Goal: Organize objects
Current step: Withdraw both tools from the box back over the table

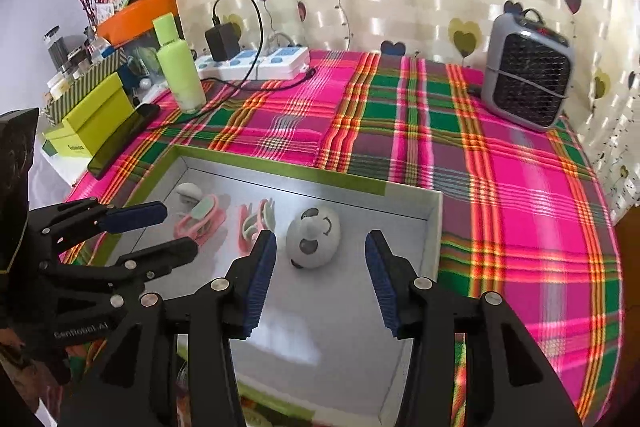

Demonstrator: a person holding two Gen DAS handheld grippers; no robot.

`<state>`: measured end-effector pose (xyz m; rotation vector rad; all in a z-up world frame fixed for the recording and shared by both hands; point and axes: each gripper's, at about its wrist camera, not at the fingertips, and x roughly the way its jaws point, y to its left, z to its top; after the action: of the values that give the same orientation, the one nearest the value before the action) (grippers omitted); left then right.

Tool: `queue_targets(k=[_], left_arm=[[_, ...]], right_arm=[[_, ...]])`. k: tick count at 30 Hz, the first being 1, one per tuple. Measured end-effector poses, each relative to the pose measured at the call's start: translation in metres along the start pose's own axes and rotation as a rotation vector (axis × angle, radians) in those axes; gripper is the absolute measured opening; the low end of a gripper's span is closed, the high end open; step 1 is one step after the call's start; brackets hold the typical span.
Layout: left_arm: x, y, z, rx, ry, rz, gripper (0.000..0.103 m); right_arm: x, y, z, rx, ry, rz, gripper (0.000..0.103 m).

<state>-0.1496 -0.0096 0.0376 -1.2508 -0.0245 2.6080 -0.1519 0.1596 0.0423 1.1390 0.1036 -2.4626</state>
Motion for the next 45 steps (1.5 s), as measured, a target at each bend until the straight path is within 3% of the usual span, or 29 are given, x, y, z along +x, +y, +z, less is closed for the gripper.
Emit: queue_targets(k=[9,22,37,45], left_arm=[[-0.049,-0.008,-0.02,0.013,-0.077,-0.014,0.051],[-0.079,-0.024,-0.056,0.044,-0.09,-0.074,0.051],[-0.075,-0.051,-0.098,0.174,-0.037,-0.203,0.051],[-0.062,-0.062,-0.102,0.226,-0.02,-0.211,0.051]], right_arm=[[-0.046,0.007,-0.026,-0.001,-0.062,0.002,0.047],[-0.08,0.014,-0.061,0.003,-0.089,0.0,0.047],[-0.093,0.006,-0.104,0.052,-0.09,0.005,0.047],[-0.092,0.005,-0.118,0.068,-0.069,0.017,0.047]])
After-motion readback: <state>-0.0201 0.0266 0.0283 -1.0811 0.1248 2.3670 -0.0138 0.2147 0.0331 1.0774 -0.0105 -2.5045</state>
